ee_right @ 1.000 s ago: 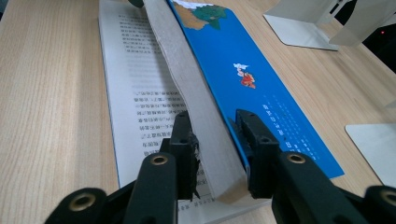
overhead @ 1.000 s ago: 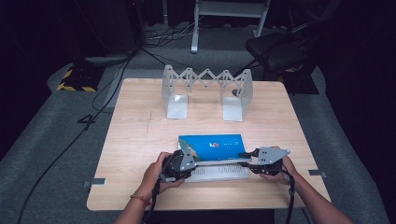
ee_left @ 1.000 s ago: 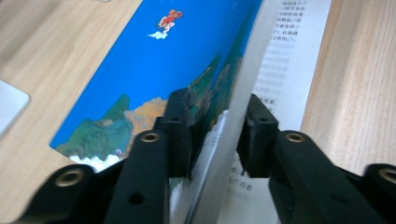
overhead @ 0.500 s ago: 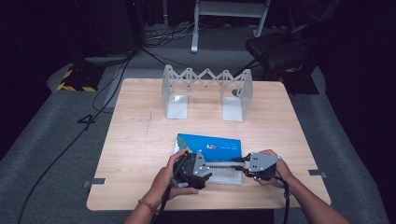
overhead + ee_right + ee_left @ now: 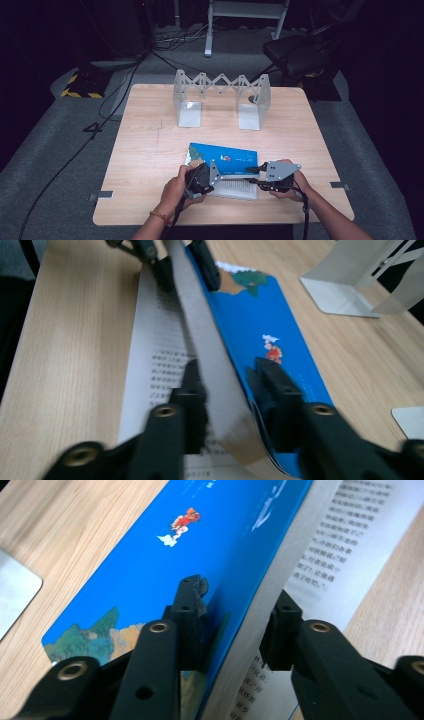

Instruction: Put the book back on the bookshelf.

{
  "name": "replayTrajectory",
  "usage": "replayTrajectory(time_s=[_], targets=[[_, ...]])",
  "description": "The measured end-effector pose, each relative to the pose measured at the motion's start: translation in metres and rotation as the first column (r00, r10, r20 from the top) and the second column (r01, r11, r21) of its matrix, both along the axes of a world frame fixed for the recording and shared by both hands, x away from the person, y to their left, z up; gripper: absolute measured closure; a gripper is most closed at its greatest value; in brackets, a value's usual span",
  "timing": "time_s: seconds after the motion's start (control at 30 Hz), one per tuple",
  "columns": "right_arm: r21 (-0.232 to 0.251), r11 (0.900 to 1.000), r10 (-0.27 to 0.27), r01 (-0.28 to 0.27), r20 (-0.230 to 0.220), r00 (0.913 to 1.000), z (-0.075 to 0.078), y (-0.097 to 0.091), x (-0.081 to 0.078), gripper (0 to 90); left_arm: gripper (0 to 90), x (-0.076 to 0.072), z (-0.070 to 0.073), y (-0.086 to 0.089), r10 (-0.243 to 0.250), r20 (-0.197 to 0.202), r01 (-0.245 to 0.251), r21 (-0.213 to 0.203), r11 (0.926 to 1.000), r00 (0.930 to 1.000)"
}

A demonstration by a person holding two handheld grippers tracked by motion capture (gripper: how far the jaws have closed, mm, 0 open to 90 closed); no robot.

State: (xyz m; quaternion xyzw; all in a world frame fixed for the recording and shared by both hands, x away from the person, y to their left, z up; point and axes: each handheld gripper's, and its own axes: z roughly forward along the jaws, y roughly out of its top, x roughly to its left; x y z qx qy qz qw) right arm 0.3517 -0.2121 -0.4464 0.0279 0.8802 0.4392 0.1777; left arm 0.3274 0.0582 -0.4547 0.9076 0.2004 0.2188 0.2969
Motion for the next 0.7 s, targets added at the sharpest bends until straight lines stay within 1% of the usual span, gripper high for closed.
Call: replayTrajectory(time_s=[0.03,0.07,0.1,0.13,0.17,0.23,0.3,0.33,0.4,0.43,0.47,0.5,0.6,0.63,0.67,0.7], targets=[[0.011,0.9999,-0.008,0.008,-0.006,1.0000,-0.002,-0.002,0.003,53.7,67.7,0.002,0.000,0.003,-0.011,-0.004,0.011,-0.018,0.9998,0.9999],[0.007,0.9999,-0.012,0.013,-0.028,0.9995,-0.006,-0.004,0.008,54.6,68.1,0.003,0.001,0.005,-0.016,-0.007,0.016,-0.031,0.9994,0.9998],[-0.001,0.9999,-0.014,0.014,-0.029,0.9995,-0.010,-0.006,0.012,57.0,68.5,0.003,0.002,0.007,-0.020,-0.017,0.019,-0.036,0.9992,0.9997],[0.005,0.9999,-0.015,0.015,-0.024,0.9996,-0.013,-0.008,0.016,58.6,68.5,0.004,0.002,0.008,-0.029,-0.017,0.028,-0.040,0.9988,0.9994],[0.009,0.9999,-0.011,0.012,-0.038,0.9992,-0.016,-0.009,0.020,60.3,68.5,0.004,0.002,0.009,-0.034,-0.017,0.034,-0.040,0.9986,0.9993],[0.001,1.0000,-0.009,0.009,-0.028,0.9996,-0.017,-0.011,0.025,63.5,68.7,0.005,0.002,0.013,-0.033,-0.025,0.032,-0.059,0.9978,0.9991],[0.028,0.9996,-0.005,0.006,-0.040,0.9992,-0.017,-0.015,0.027,68.2,68.8,0.007,0.003,0.017,-0.040,-0.036,0.037,-0.083,0.9958,0.9985],[0.027,0.9996,-0.002,0.003,-0.037,0.9993,-0.016,-0.016,0.027,69.3,68.7,0.006,0.003,0.018,-0.046,-0.032,0.043,-0.081,0.9958,0.9984],[0.000,1.0000,-0.010,0.010,-0.019,0.9998,-0.014,-0.013,0.022,71.3,68.3,0.006,0.004,0.020,-0.056,-0.029,0.054,-0.089,0.9946,0.9980],[0.001,0.9999,-0.010,0.010,-0.019,0.9998,-0.012,-0.013,0.020,72.1,68.1,0.005,0.005,0.020,-0.057,-0.021,0.055,-0.092,0.9942,0.9981],[0.005,0.9999,-0.014,0.015,-0.024,0.9996,-0.010,-0.014,0.019,72.5,67.9,0.004,0.006,0.020,-0.051,-0.016,0.049,-0.104,0.9934,0.9986],[0.007,0.9997,-0.022,0.023,-0.031,0.9993,-0.007,-0.014,0.018,72.9,67.7,0.005,0.008,0.019,-0.056,-0.007,0.054,-0.111,0.9923,0.9984],[0.018,0.9993,-0.031,0.031,-0.026,0.9992,0.005,-0.019,0.015,75.3,65.3,0.008,0.015,0.015,-0.040,-0.020,0.037,-0.148,0.9882,0.9990],[0.018,0.9993,-0.031,0.031,-0.026,0.9992,0.005,-0.019,0.015,75.3,64.0,0.008,0.015,0.015,-0.040,-0.020,0.037,-0.148,0.9882,0.9990],[0.017,0.9995,-0.025,0.025,-0.018,0.9995,0.009,-0.021,0.013,76.4,64.0,0.009,0.017,0.012,-0.038,-0.017,0.035,-0.146,0.9886,0.9991],[0.015,0.9995,-0.027,0.027,-0.011,0.9996,0.013,-0.023,0.011,77.1,62.4,0.010,0.019,0.008,-0.030,-0.012,0.028,-0.131,0.9910,0.9995]])
